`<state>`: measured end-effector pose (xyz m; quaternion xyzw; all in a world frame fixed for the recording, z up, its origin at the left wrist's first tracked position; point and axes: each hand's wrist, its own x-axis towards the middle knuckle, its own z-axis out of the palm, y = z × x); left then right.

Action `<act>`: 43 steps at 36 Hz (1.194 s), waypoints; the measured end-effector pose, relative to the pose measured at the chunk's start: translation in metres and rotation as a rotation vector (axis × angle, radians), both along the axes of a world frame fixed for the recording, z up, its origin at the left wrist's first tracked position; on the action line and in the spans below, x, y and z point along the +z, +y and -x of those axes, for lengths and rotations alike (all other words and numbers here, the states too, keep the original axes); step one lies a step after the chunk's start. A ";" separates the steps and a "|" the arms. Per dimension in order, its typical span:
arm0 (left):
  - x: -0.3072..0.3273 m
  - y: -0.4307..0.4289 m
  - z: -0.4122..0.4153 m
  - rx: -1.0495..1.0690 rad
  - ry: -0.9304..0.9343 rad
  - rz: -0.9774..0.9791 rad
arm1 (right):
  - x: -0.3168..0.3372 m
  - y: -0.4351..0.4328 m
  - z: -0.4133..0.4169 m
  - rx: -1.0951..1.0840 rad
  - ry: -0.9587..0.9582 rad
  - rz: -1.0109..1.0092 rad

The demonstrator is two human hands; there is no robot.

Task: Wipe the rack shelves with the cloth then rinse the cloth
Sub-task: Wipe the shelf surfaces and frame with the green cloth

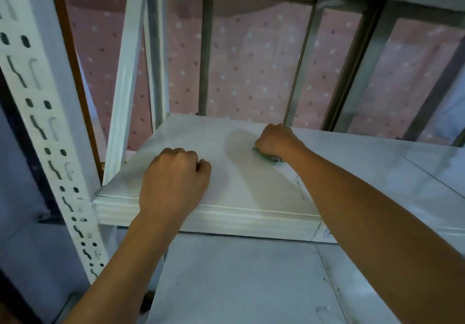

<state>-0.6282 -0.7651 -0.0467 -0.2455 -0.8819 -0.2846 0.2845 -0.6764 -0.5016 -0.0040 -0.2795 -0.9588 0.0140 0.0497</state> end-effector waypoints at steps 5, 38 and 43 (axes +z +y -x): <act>-0.001 0.000 -0.001 -0.012 -0.010 0.016 | 0.000 0.009 -0.015 -0.004 0.029 -0.001; 0.000 -0.001 0.005 0.025 -0.058 0.035 | 0.010 -0.012 0.138 0.790 -0.032 0.126; 0.000 0.000 0.001 0.023 -0.054 -0.011 | 0.015 0.032 0.109 0.705 -0.200 0.103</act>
